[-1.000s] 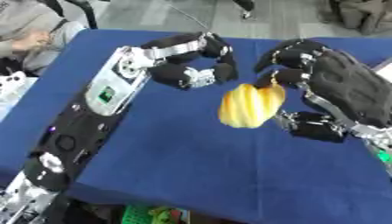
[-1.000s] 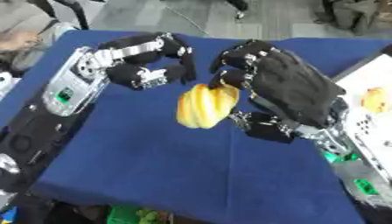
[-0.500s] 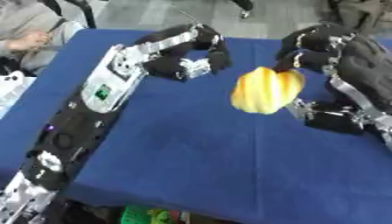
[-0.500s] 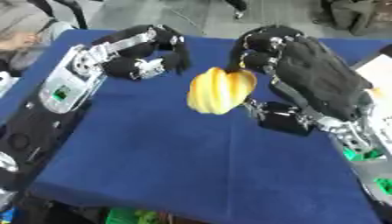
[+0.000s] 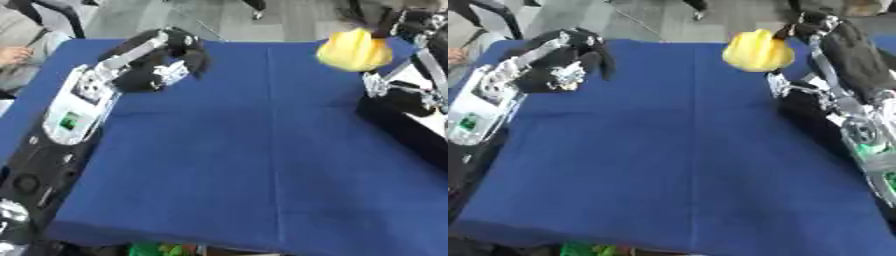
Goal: Pick up the objects with one hand, pass them to the other hand, and then place them into the box on the other side of the table.
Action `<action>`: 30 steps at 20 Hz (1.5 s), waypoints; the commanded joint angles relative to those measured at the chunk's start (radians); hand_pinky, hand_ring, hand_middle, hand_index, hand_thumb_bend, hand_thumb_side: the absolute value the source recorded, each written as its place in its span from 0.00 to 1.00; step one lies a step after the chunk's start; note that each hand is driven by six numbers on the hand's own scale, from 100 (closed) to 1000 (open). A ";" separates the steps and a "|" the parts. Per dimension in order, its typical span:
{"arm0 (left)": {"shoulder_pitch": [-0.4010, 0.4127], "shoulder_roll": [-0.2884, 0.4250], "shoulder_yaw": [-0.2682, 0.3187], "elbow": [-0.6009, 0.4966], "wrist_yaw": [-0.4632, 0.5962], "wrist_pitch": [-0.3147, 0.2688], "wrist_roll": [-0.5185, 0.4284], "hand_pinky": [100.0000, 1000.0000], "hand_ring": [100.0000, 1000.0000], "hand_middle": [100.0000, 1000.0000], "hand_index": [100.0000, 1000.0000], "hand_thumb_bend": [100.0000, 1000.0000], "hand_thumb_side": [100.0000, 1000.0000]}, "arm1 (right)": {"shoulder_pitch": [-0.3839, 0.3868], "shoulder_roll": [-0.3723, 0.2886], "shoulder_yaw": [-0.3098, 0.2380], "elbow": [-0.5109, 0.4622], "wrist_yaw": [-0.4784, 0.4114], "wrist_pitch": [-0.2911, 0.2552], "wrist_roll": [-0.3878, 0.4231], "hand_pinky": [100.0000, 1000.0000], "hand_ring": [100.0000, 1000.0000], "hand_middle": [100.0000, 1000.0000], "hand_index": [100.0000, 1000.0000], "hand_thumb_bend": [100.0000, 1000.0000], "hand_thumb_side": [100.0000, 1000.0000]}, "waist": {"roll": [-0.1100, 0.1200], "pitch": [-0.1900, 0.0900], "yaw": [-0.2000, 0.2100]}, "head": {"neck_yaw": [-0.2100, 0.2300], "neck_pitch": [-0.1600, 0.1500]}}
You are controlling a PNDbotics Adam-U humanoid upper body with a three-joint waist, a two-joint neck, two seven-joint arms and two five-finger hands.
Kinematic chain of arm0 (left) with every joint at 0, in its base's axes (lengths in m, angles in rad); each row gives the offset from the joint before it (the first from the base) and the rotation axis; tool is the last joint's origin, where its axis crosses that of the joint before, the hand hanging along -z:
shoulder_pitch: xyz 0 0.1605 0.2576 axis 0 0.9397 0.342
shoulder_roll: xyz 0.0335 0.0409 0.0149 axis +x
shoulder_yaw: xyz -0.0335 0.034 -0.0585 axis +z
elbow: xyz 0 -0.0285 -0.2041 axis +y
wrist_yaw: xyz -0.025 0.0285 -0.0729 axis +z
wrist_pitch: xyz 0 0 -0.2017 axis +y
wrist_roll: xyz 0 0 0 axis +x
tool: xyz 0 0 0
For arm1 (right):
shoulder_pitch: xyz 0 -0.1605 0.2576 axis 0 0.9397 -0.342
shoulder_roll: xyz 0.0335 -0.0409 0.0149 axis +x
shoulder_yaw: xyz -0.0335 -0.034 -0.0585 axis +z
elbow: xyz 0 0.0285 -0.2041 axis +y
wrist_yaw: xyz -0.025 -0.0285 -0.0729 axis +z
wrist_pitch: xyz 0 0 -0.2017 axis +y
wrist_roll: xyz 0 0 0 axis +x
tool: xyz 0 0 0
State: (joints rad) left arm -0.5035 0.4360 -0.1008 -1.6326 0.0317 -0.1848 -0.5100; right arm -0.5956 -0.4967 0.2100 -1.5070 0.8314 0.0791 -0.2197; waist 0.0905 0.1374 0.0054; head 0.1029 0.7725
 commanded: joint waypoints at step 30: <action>0.018 0.208 0.115 0.150 -0.199 -0.037 0.191 0.75 0.52 0.54 0.68 0.00 0.46 | 0.074 -0.125 -0.083 -0.474 0.376 -0.057 0.252 0.86 0.80 0.81 0.93 0.26 0.00 | -0.013 -0.020 0.003 | 0.108 -0.002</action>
State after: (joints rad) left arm -0.4663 0.5874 0.0100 -1.4992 -0.1476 -0.2103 -0.3328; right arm -0.5118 -0.6163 0.1159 -1.9160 1.2206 0.0525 0.0303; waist 0.0795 0.1326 0.0064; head 0.1874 0.7724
